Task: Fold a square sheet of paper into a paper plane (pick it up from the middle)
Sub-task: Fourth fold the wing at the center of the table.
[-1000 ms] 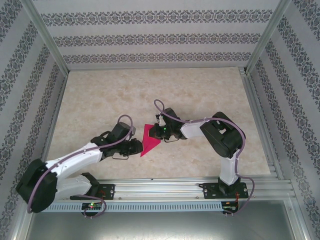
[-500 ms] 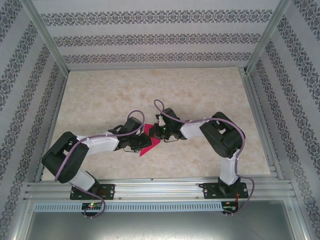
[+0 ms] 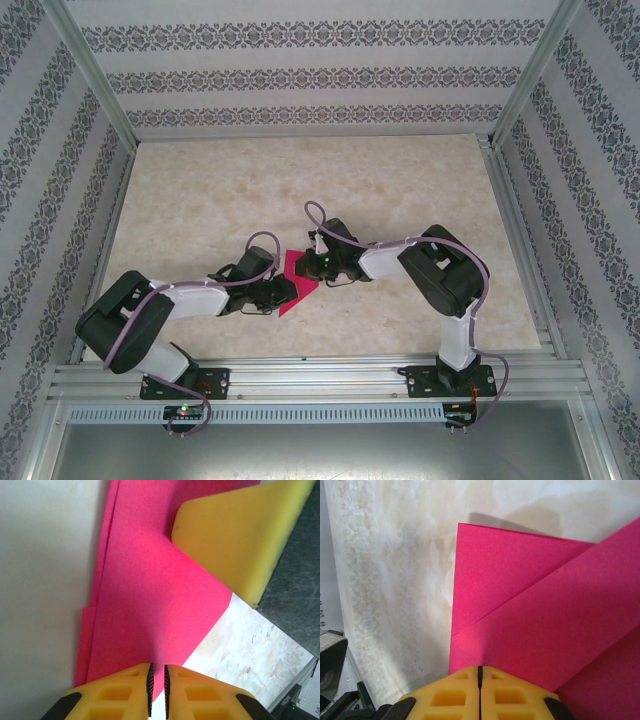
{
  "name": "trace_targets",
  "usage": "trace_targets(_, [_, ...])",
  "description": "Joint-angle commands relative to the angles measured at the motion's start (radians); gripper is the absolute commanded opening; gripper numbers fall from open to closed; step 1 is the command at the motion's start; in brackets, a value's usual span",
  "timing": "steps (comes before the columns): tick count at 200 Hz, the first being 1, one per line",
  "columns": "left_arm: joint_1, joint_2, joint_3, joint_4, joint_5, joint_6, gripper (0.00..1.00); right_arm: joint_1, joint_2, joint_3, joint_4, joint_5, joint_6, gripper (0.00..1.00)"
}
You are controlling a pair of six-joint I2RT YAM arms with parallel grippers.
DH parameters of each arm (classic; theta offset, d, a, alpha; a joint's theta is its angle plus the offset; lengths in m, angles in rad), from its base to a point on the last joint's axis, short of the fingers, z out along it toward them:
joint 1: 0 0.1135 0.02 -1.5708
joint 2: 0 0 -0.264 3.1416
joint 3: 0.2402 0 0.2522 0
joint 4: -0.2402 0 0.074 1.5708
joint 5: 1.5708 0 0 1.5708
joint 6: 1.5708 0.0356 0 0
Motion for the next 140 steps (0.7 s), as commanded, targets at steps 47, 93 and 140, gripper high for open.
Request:
trace_targets(47, [0.005, -0.098, -0.087, -0.226, 0.021, -0.033, 0.2, -0.009, 0.057, -0.027, -0.129, 0.102, -0.022, 0.06])
trace_targets(93, [0.005, -0.184, -0.152, -0.347, 0.001, -0.021, 0.22, -0.01, 0.053, -0.023, -0.134, 0.1, -0.021, 0.06])
trace_targets(140, [0.005, -0.336, -0.148, -0.503, -0.002, -0.002, 0.23, -0.01, 0.051, -0.024, -0.14, 0.108, -0.009, 0.06])
